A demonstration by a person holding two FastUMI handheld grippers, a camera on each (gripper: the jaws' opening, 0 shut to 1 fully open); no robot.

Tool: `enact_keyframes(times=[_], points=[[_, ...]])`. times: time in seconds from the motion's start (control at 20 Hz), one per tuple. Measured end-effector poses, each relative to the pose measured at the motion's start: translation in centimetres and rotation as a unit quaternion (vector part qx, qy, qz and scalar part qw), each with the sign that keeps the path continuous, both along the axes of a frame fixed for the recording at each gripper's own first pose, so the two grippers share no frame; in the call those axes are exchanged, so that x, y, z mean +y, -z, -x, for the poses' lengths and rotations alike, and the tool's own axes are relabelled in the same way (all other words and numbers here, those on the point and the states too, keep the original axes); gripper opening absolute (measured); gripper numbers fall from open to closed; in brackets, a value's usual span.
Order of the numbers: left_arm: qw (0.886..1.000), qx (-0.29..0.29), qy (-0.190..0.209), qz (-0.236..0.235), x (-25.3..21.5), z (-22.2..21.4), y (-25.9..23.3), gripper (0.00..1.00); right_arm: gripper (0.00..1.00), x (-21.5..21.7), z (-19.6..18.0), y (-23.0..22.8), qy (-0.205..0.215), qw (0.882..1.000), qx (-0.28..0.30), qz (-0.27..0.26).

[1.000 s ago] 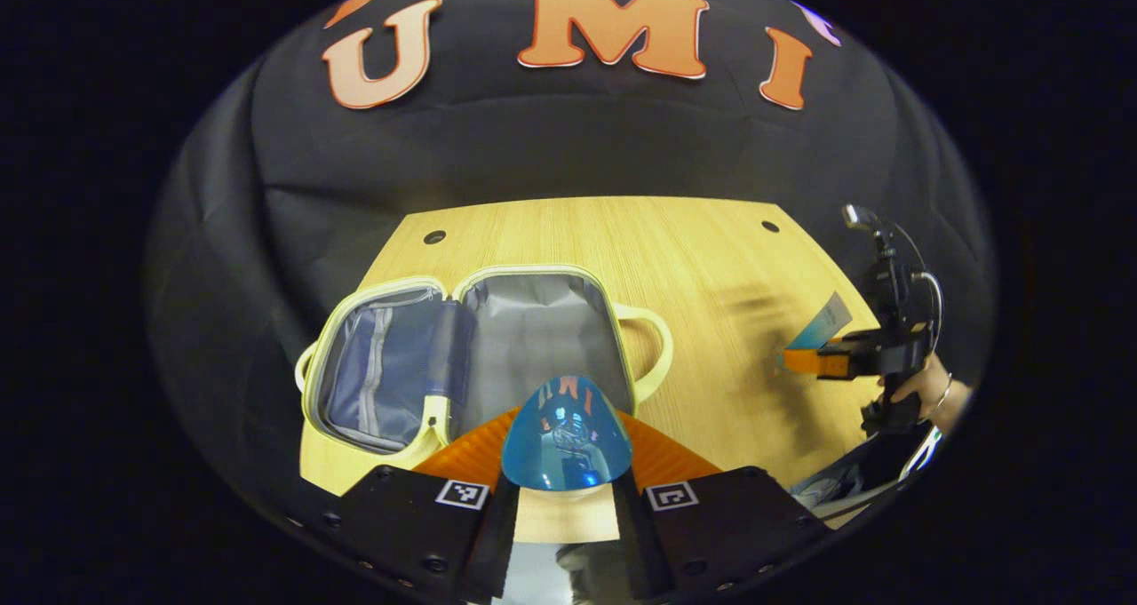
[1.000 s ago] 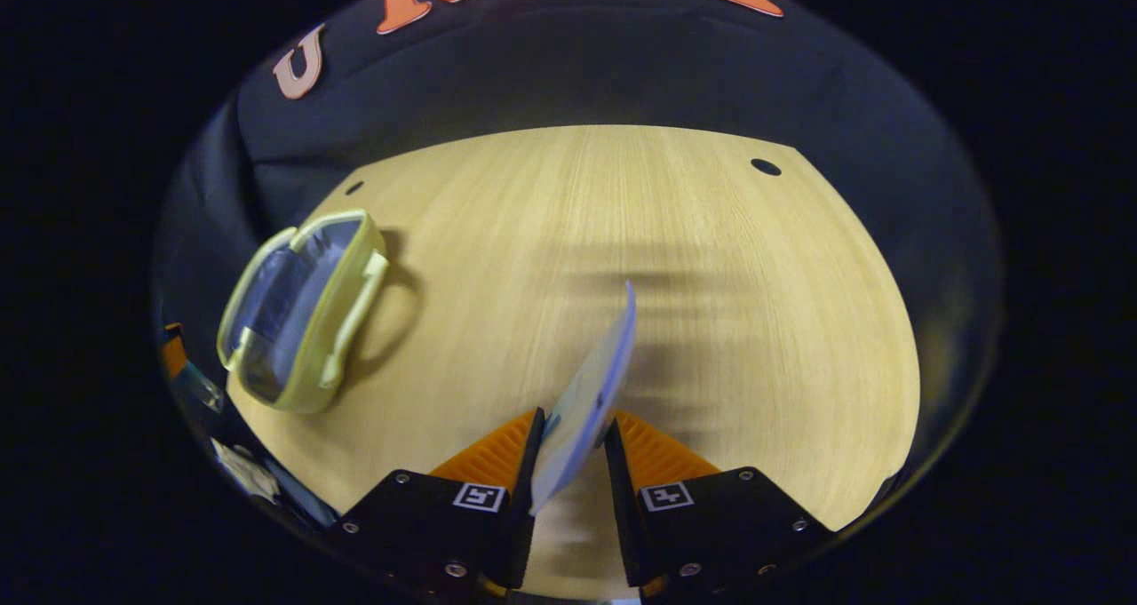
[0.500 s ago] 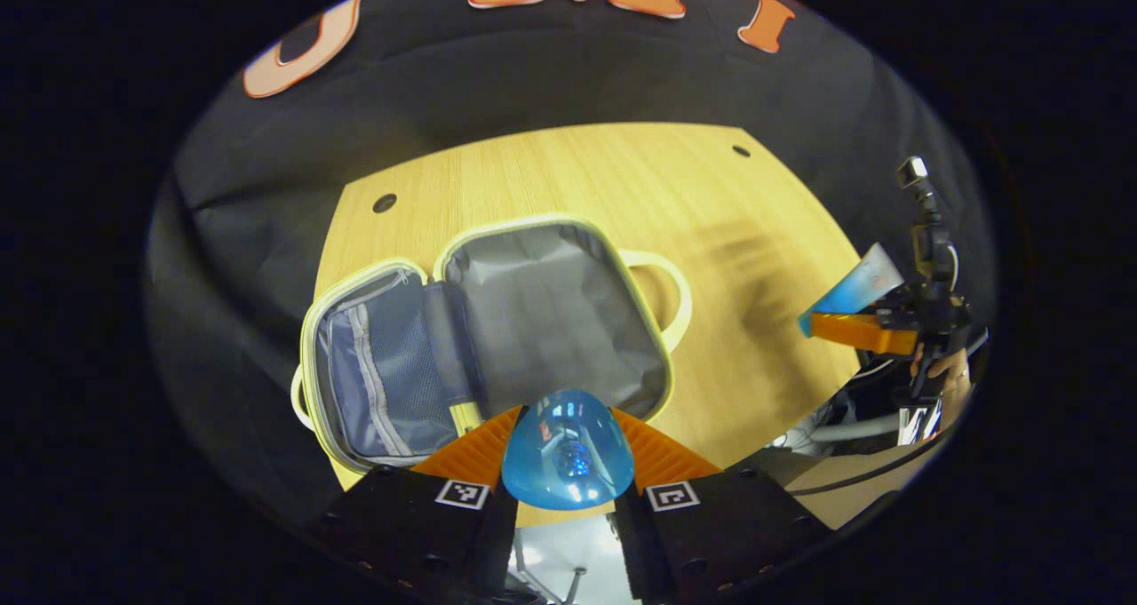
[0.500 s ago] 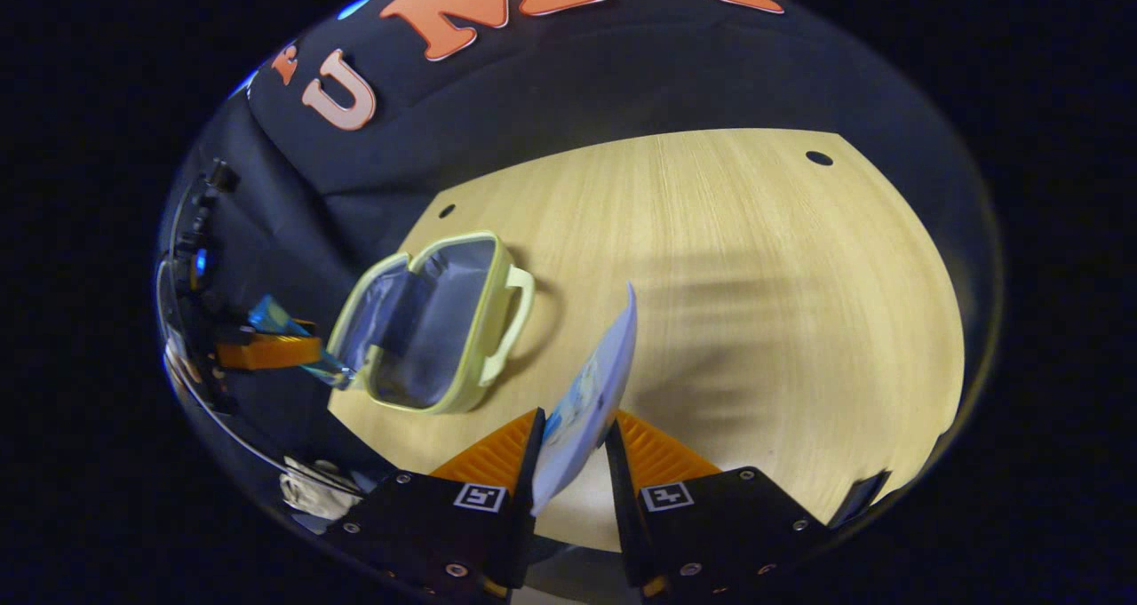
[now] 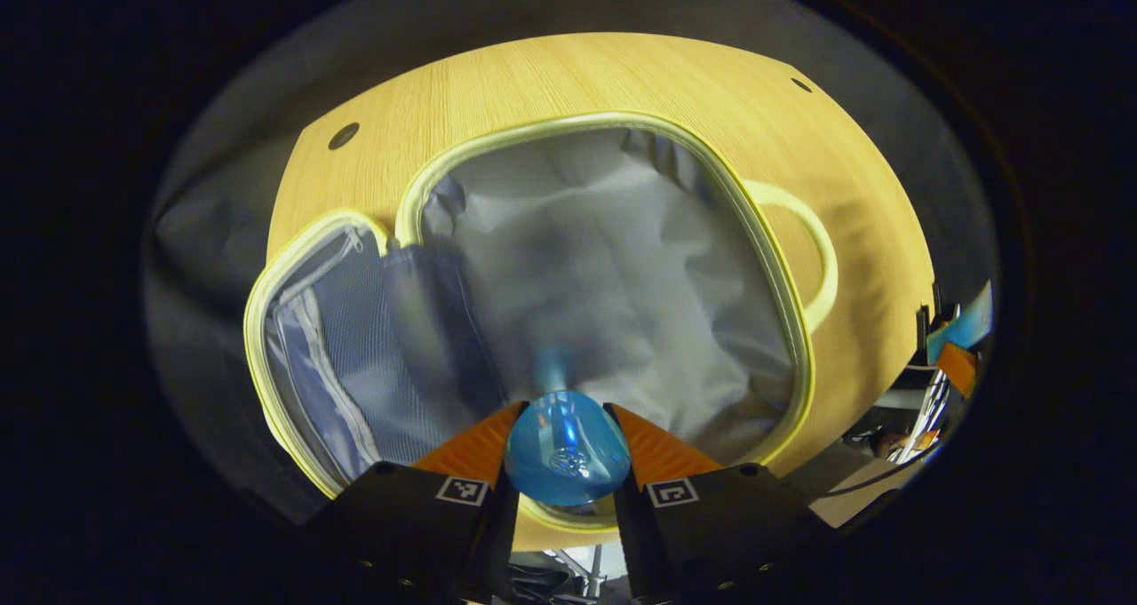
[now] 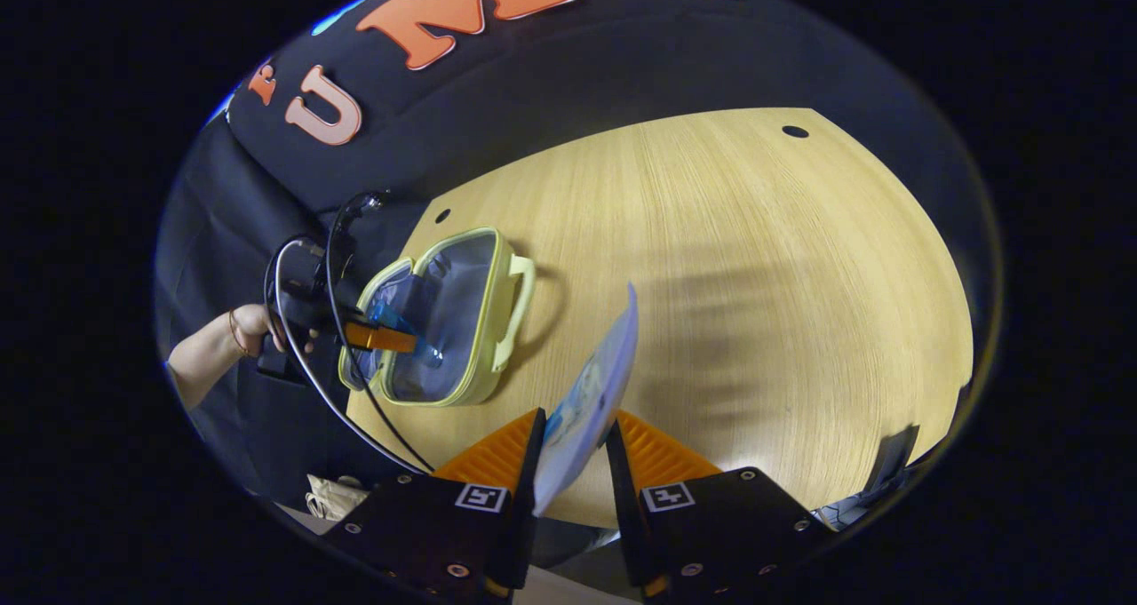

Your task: First open the suitcase, pack the skin care products into it, and then close the suitcase.

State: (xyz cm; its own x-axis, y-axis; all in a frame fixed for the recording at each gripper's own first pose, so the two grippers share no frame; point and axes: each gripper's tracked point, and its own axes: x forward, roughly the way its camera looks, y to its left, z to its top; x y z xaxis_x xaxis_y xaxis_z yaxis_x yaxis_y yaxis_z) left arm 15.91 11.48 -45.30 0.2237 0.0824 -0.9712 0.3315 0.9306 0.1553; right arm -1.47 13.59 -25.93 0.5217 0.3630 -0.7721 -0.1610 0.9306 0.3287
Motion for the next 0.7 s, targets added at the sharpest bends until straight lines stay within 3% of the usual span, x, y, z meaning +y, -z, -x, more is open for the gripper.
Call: enact_keyframes(times=[0.15,0.2,0.25,0.45,0.6,0.7], points=[[0.999,0.002,0.024,-0.023,-0.2,-2.0,0.6,0.48,0.41,0.0,0.0,0.3,0.01,1.0,0.009,0.002],[0.999,0.005,0.028,-0.027,-0.5,-2.3,1.0,0.49,0.46,0.0,-0.1,0.3,0.014,1.0,0.01,0.002],[0.999,0.006,0.027,-0.027,-0.5,-2.4,1.4,0.49,0.41,0.0,-0.2,0.3,0.017,1.0,0.01,0.001],[1.0,0.001,0.012,-0.024,-0.3,-2.6,1.3,0.45,0.41,0.1,-0.4,-0.5,0.02,1.0,0.001,0.004],[0.999,-0.028,0.019,0.013,-2.0,-1.2,-0.7,0.98,0.41,0.2,-1.2,-1.8,0.014,1.0,-0.011,0.006],[0.998,-0.054,0.023,0.037,-2.6,0.3,-3.1,0.96,0.41,0.8,-2.2,-3.1,0.0,1.0,-0.023,0.012]])
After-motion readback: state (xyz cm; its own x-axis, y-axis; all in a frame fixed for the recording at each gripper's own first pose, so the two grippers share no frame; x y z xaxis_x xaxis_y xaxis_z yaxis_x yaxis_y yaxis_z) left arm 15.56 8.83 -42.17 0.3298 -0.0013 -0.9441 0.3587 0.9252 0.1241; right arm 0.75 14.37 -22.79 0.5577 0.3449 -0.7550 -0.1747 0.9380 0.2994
